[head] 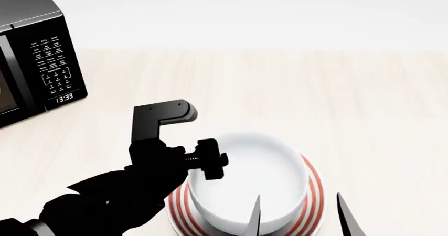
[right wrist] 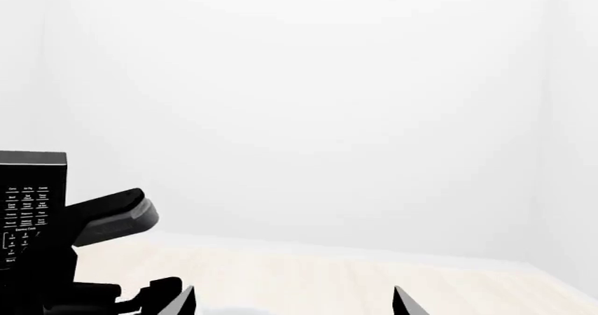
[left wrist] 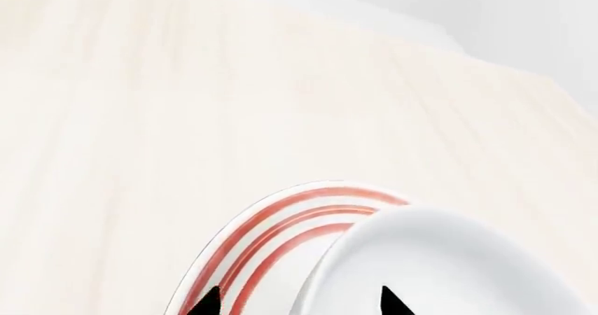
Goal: Pick up the white bowl and put it on the plate.
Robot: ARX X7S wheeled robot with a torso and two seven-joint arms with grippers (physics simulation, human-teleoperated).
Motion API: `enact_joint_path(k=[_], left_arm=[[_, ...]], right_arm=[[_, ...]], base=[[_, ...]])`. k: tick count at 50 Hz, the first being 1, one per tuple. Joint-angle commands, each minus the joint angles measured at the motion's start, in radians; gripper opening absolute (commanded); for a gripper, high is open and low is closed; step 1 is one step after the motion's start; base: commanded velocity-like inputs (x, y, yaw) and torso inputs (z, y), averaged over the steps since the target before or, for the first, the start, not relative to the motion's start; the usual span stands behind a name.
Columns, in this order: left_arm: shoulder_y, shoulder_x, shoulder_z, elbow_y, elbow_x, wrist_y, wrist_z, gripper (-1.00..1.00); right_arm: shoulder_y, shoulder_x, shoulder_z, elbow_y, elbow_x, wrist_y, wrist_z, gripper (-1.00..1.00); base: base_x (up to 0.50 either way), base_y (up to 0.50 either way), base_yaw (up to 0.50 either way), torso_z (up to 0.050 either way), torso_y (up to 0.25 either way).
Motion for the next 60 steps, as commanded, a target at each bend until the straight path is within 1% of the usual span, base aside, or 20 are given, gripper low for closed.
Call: enact_joint_path(k=[1,7,11,14,18,20,23,26,30,35,38,46,60], left_arm=[[-0.003,0.001,-0.012,0.002,0.014,-0.003,-0.002,1.00],[-0.005,0.001,-0.007,-0.005,0.032,0.013,-0.015,1.00],[-0.023,-0.002,0.004,-0.002,0.071,0.060,-0.034,1.00],[-0.034,-0.049,0.007,0.077,0.097,0.104,-0.087,1.00],[-0.050,-0.157,0.036,0.269,0.186,0.204,-0.213,1.00],[-0.051,-0.187,0.038,0.324,0.203,0.224,-0.241,1.00],[-0.049,-0.251,0.053,0.433,0.258,0.279,-0.315,1.00],[-0.047,-0.281,0.064,0.483,0.291,0.303,-0.342,1.00],[-0.044,-0.358,0.070,0.609,0.345,0.357,-0.412,1.00],[-0.033,-0.421,0.083,0.709,0.403,0.397,-0.479,1.00],[-0.033,-0.466,0.104,0.786,0.480,0.427,-0.552,1.00],[-0.023,-0.557,0.137,0.938,0.623,0.469,-0.698,1.00],[-0.006,-0.704,0.180,1.179,0.865,0.484,-0.933,1.00]], right_arm=[[0.000,0.003,-0.001,-0.001,0.001,0.000,0.002,1.00],[-0.002,0.004,-0.002,-0.002,0.002,-0.002,0.004,1.00],[-0.001,0.003,-0.004,-0.002,0.001,0.000,0.005,1.00],[0.000,0.006,-0.001,-0.011,0.003,0.005,0.007,1.00],[0.001,0.010,0.003,-0.028,0.003,0.015,0.012,1.00],[0.002,0.013,0.006,-0.039,0.005,0.022,0.014,1.00],[0.003,0.021,0.019,-0.069,0.009,0.038,0.022,1.00],[0.001,0.025,0.023,-0.087,0.010,0.047,0.027,1.00],[-0.002,0.033,0.032,-0.119,0.010,0.062,0.035,1.00],[0.000,0.041,0.038,-0.163,0.011,0.089,0.044,1.00],[0.002,0.046,0.042,-0.193,0.010,0.106,0.050,1.00],[-0.001,0.060,0.057,-0.253,0.016,0.132,0.062,1.00],[0.007,0.077,0.071,-0.352,0.025,0.181,0.077,1.00]], base=[[0.00,0.00,0.00,0.000,0.000],[0.00,0.00,0.00,0.000,0.000],[0.00,0.00,0.00,0.000,0.000],[0.00,0.00,0.00,0.000,0.000],[0.00,0.00,0.00,0.000,0.000],[0.00,0.00,0.00,0.000,0.000],[0.00,0.00,0.00,0.000,0.000],[0.00,0.00,0.00,0.000,0.000],[0.00,0.00,0.00,0.000,0.000],[0.00,0.00,0.00,0.000,0.000],[0.00,0.00,0.00,0.000,0.000],[0.00,0.00,0.00,0.000,0.000],[0.00,0.00,0.00,0.000,0.000]])
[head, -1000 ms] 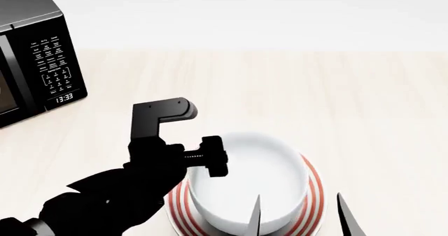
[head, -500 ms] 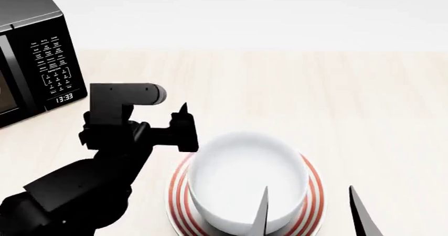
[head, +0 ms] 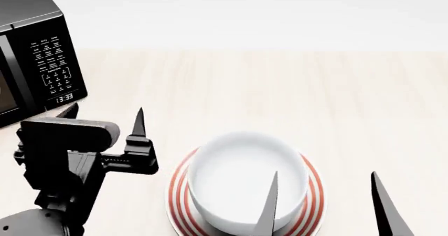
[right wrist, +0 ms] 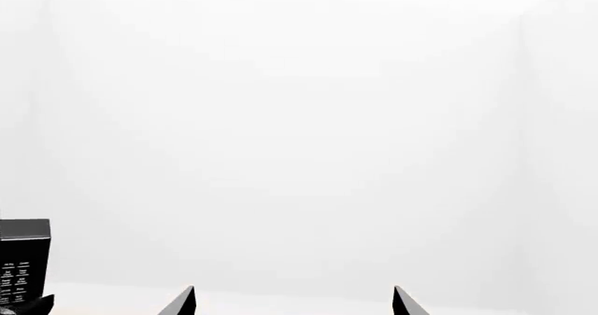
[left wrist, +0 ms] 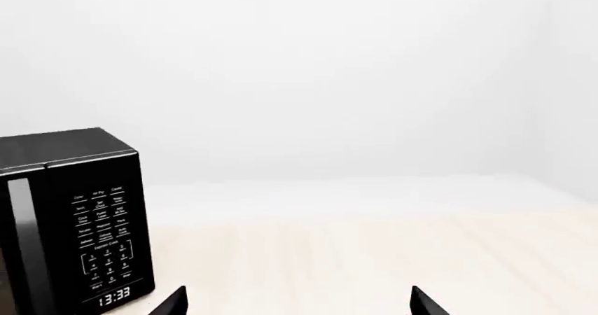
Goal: Pick up the white bowl and put it on the plate.
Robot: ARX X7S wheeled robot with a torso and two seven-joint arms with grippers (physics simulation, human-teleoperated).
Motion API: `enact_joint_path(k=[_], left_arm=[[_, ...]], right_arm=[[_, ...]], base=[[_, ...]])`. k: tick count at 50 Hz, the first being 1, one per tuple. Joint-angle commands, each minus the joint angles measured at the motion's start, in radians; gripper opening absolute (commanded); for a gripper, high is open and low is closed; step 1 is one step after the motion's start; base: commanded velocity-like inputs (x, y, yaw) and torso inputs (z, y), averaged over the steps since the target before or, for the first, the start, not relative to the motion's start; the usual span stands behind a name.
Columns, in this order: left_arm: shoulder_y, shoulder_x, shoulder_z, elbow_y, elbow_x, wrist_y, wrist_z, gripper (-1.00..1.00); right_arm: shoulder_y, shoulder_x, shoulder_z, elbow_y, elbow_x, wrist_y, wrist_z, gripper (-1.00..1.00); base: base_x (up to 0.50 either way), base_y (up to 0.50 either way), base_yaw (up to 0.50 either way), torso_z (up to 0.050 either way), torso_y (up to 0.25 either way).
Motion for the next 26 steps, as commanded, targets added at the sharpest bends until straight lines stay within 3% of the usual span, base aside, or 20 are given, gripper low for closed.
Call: enact_joint_path(k=[1,18,26], left_arm=[[0.011,-0.124,0.035,0.206,0.214,0.019,-0.209,1.00],[0.018,-0.232,0.051,0.419,0.384,-0.026,-0.375,1.00],[0.032,-0.267,0.057,0.512,0.469,-0.056,-0.446,1.00]], right_arm=[[0.006,0.015,0.012,-0.082,0.007,0.042,0.014,1.00],[0.031,0.044,0.004,-0.174,0.027,0.089,0.047,1.00],[0.120,0.215,-0.142,-0.176,0.095,0.027,0.251,1.00]], base=[[0.00,0.00,0.00,0.000,0.000],[0.00,0.00,0.00,0.000,0.000],[0.00,0.00,0.00,0.000,0.000]])
